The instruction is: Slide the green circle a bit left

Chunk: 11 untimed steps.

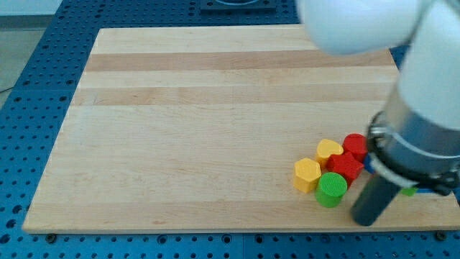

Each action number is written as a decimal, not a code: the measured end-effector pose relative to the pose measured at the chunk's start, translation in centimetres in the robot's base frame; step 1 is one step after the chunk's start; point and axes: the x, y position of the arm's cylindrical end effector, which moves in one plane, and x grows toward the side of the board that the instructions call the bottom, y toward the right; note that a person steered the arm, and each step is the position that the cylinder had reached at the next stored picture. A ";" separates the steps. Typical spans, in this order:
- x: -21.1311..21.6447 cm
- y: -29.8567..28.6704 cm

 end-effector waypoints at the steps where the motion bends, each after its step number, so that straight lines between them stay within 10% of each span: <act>1: -2.6 -1.1; 3: -3.1 -16.1; 6: -1.6 -5.0; 11: -0.5 -17.0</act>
